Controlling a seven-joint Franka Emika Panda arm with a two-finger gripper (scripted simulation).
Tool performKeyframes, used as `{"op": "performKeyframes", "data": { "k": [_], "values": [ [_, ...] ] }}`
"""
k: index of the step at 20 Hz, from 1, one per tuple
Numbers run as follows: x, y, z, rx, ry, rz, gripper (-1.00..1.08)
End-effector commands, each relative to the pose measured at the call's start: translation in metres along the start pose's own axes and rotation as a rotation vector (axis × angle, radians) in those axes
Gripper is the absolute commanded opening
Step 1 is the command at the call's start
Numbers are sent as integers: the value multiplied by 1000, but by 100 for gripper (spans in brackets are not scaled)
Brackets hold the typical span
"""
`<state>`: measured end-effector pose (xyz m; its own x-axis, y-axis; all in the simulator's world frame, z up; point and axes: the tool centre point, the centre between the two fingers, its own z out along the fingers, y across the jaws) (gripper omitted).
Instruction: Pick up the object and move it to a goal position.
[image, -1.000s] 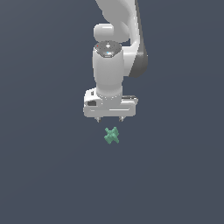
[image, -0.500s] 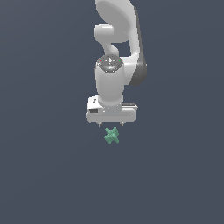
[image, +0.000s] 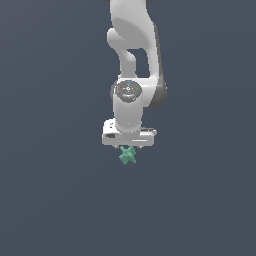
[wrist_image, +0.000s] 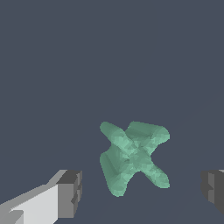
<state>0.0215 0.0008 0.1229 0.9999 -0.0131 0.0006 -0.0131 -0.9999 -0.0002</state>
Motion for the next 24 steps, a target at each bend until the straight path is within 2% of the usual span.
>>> {"op": "performKeyframes", "data": {
  "k": [1,6,13,18,19,24],
  "values": [
    [0,0,0,0,0,0,100],
    [0,0,10,0,0,0,100],
    [-1,0,45,0,0,1,100],
    [0,0,52,0,-1,1,100],
    [0,0,52,0,-1,1,-100],
    [0,0,52,0,-1,1,-100]
  ]
}}
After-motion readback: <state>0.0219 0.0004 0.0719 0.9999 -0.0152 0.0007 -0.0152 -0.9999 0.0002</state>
